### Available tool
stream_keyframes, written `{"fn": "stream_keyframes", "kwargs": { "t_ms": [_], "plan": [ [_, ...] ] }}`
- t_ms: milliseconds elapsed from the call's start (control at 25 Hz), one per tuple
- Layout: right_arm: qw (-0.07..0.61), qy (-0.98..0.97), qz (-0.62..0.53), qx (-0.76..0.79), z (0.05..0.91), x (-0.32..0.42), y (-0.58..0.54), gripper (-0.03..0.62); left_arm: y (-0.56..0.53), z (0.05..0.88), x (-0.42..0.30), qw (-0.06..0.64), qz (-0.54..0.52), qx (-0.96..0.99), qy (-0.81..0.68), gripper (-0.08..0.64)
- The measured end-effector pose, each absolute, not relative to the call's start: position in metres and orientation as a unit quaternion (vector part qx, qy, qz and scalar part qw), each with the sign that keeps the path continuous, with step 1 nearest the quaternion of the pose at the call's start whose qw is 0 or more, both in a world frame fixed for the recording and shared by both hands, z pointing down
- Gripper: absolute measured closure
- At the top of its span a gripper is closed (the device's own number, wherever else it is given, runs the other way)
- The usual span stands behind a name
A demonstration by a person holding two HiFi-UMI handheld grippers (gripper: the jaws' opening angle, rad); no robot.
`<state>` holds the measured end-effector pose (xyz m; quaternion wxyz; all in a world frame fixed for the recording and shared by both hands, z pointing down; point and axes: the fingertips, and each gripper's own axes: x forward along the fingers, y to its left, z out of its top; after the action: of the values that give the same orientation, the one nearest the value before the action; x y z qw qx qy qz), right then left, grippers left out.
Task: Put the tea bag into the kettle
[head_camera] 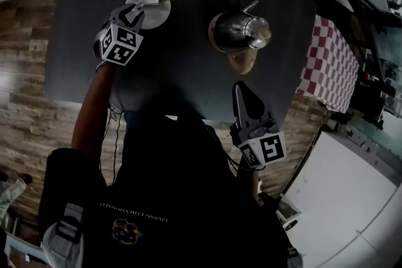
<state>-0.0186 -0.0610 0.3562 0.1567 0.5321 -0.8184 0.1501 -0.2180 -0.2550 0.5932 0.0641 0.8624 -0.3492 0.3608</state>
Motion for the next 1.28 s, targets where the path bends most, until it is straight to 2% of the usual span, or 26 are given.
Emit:
{"fn": "stream_keyframes", "kwargs": {
  "t_ms": [240, 280, 360, 880, 1280],
  "plan": [
    [0.162, -0.810, 0.146, 0.544, 0.356, -0.013, -0.053, 0.572, -0.256, 0.603, -0.220, 0.056, 0.376, 0.854, -0.355, 0.450],
    [0.166, -0.808, 0.146, 0.547, 0.357, -0.011, -0.051, 0.572, -0.258, 0.603, -0.221, 0.050, 0.378, 0.852, -0.360, 0.537],
    [0.169, -0.805, 0.146, 0.550, 0.357, -0.009, -0.049, 0.572, -0.260, 0.596, -0.221, 0.044, 0.370, 0.853, -0.365, 0.549],
    [0.142, -0.812, 0.115, 0.554, 0.346, 0.007, -0.052, 0.572, -0.211, 0.502, -0.213, 0.017, 0.308, 0.876, -0.370, 0.551],
    [0.123, -0.809, 0.097, 0.567, 0.338, 0.053, -0.032, 0.572, -0.161, 0.456, -0.180, 0.016, 0.279, 0.891, -0.359, 0.551]
  ]
}}
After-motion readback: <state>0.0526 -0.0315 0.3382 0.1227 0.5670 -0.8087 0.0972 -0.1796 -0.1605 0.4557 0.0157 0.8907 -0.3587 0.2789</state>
